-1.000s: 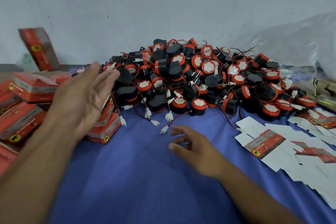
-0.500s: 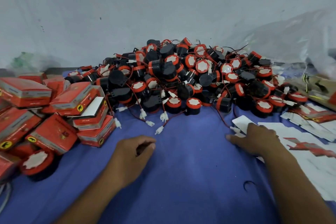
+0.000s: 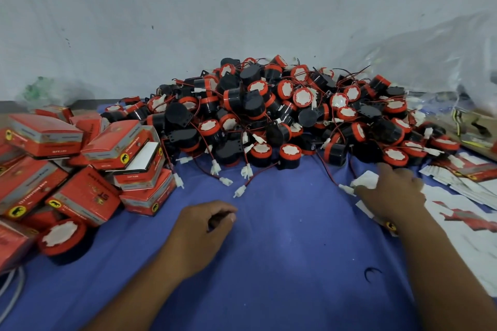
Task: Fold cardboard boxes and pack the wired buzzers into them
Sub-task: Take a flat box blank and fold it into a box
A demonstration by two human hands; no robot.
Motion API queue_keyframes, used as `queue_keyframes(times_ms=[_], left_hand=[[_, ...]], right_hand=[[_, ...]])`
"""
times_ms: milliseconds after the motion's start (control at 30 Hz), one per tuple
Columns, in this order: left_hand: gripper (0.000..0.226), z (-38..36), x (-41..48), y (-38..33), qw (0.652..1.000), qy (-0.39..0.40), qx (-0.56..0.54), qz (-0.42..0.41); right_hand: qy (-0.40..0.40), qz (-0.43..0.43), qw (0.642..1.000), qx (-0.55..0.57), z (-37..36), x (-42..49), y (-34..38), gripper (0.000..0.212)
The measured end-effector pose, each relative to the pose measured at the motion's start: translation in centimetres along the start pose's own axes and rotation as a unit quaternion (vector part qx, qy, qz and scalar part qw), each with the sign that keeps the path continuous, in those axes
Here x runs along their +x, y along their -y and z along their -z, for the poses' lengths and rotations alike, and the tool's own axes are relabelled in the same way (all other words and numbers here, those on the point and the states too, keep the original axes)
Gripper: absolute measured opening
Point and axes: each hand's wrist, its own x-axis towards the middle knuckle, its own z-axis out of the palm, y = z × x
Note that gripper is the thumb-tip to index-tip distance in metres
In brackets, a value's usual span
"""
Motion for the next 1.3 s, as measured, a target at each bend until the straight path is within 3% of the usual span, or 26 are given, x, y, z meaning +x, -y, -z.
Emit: queue_keyframes(times_ms=[133, 233, 400, 500, 567, 633, 700, 800, 867, 900, 1000, 1133, 1300], left_hand=[[0.013, 0.1, 0.0, 0.0, 1.0, -0.004, -0.002, 0.006], [0.011, 0.0, 0.0, -0.1, 1.0, -0.004, 0.002, 0.006], [0.012, 0.0, -0.1, 0.0, 1.0, 0.003, 0.002, 0.009], [0.012, 0.1, -0.1, -0.1, 1.0, 0.003, -0.006, 0.012], [0.013, 0.1, -0.1, -0.4, 1.0, 0.002, -0.012, 0.013], [0.013, 0.1, -0.1, -0.8, 0.999, 0.002, -0.03, 0.019], [0.027, 0.0, -0.1, -1.5, 0.992, 0.014, -0.116, 0.038], [0.067, -0.4, 0.1, -2.5, 0.943, 0.05, -0.325, 0.051], [0.07, -0.6, 0.0, -2.8, 0.916, 0.07, -0.392, 0.051], [0.062, -0.7, -0.1, -3.0, 0.916, 0.078, -0.391, 0.049], [0.035, -0.8, 0.1, -2.9, 0.912, 0.061, -0.398, 0.074], [0.03, -0.4, 0.3, -3.0, 0.845, 0.063, -0.513, 0.137], [0.047, 0.0, 0.1, -2.9, 0.831, 0.127, -0.533, 0.097]], right_hand=[[0.083, -0.046, 0.994, -0.061, 0.0, 1.5, -2.3, 0.063], [0.065, -0.038, 0.994, -0.083, -0.1, 1.8, -2.2, 0.08], [0.054, -0.008, 0.996, -0.066, -0.2, 1.6, -1.8, 0.053], [-0.052, -0.014, 0.998, 0.032, 0.8, 0.6, -1.0, 0.05], [-0.202, 0.043, 0.974, 0.093, 1.9, -0.4, -0.2, 0.045], [-0.343, 0.186, 0.906, 0.166, 3.1, -2.7, 1.9, 0.041], [-0.371, 0.298, 0.842, 0.255, 3.2, -5.6, 5.1, 0.031], [-0.3, 0.426, 0.799, 0.299, -0.2, -9.6, 9.4, 0.017], [-0.184, 0.488, 0.784, 0.337, -3.1, -11.0, 10.7, 0.008], [-0.113, 0.492, 0.785, 0.359, -4.0, -11.4, 11.1, 0.016], [0.017, 0.472, 0.8, 0.371, -5.0, -11.1, 11.4, 0.047], [0.096, 0.426, 0.851, 0.293, -5.4, -10.2, 11.5, 0.09], [0.2, 0.347, 0.813, 0.423, -4.8, -10.5, 11.6, 0.089]])
